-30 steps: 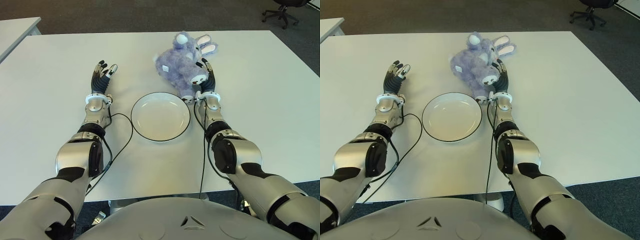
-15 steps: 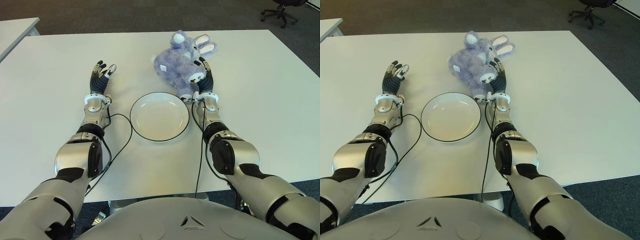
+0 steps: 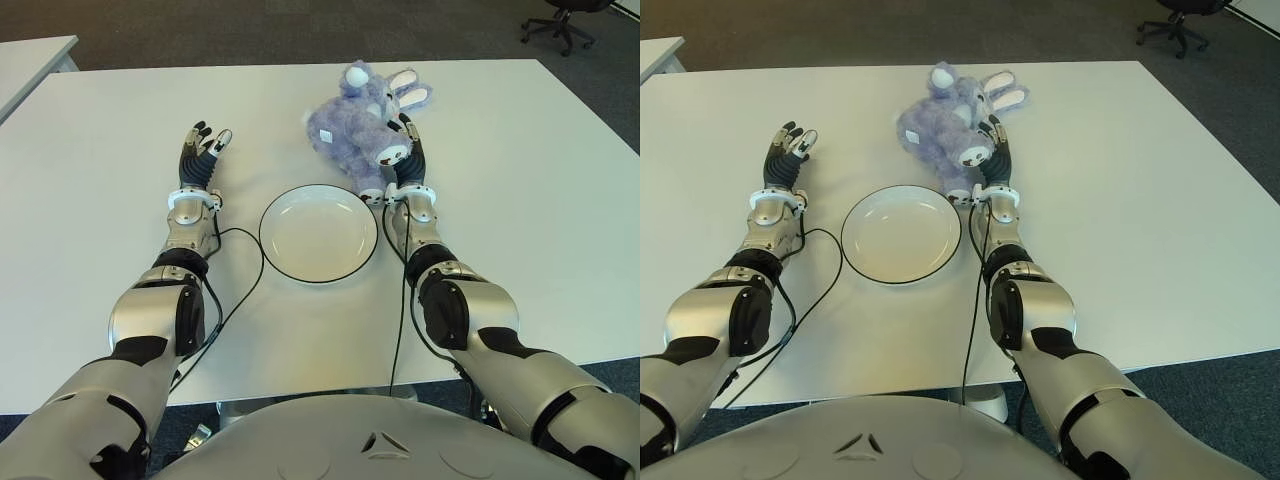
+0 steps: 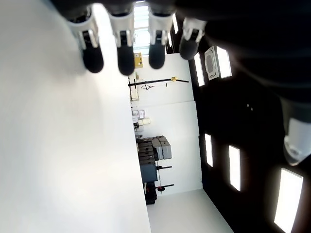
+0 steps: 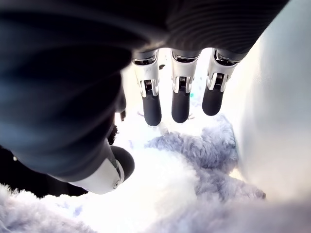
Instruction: Put the doll into the plate.
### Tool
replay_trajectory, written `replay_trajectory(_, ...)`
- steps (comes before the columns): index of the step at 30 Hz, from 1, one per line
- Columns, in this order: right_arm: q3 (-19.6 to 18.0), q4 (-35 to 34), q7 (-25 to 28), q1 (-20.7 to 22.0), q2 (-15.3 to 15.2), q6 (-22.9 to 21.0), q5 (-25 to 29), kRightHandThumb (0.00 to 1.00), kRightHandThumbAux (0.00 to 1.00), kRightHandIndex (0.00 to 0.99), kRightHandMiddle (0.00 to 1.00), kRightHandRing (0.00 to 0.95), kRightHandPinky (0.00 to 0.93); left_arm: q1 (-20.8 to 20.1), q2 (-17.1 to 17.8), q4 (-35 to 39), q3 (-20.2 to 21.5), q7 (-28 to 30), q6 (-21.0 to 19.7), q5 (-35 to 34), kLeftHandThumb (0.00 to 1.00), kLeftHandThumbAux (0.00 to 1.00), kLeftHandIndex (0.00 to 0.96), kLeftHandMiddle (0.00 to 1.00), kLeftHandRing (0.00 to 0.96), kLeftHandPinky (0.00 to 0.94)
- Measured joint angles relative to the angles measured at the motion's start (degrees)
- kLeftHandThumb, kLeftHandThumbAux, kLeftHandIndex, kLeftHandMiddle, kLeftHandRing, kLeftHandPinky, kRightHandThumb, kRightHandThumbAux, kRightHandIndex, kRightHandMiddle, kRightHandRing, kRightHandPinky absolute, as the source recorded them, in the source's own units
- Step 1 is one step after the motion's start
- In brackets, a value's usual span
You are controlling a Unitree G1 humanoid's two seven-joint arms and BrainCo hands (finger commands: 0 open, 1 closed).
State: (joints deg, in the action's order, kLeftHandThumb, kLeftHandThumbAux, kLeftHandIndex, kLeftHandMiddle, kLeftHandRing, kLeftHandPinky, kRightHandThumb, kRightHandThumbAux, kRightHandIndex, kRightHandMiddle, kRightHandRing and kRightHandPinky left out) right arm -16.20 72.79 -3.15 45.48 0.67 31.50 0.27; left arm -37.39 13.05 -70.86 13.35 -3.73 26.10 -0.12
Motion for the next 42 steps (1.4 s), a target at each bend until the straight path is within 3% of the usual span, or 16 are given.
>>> replay_trajectory(21, 3.8, 0.0, -5.1, -0.3, 0.3, 1.2, -2.8, 0.406, 0.600, 0.000, 0.000, 0.000, 0.022, 0.1, 0.3, 0.0, 0.0, 0.5, 0.1, 0.0, 0.000, 0.485, 0.000, 0.115, 0.123, 0.109)
replay_trajectory(25, 4.3, 0.0, -5.9, -0.3, 0.4, 1.3, -3.4, 0.370, 0.547, 0.000, 0.000, 0.000, 0.012, 0.1, 0.4, 0.0, 0.0, 0.7, 0.1, 0.0, 0.000, 0.480, 0.000, 0.114, 0.121, 0.111)
replay_trajectory(40, 6.3, 0.0, -8.1, -0.5, 0.4, 1.8, -5.2, 0.369, 0.411, 0.000, 0.000, 0.000, 0.007, 0.1, 0.6, 0.0, 0.0, 0.7, 0.1, 0.0, 0.000, 0.490, 0.000, 0.118, 0.127, 0.118)
replay_trajectory(42, 6.5, 0.0, -8.4, -0.5, 0.4, 1.8, -5.4, 0.387, 0.391, 0.000, 0.000, 0.000, 0.016, 0.1, 0.6, 0.0, 0.0, 0.8, 0.1, 0.0, 0.000, 0.493, 0.000, 0.126, 0.141, 0.167)
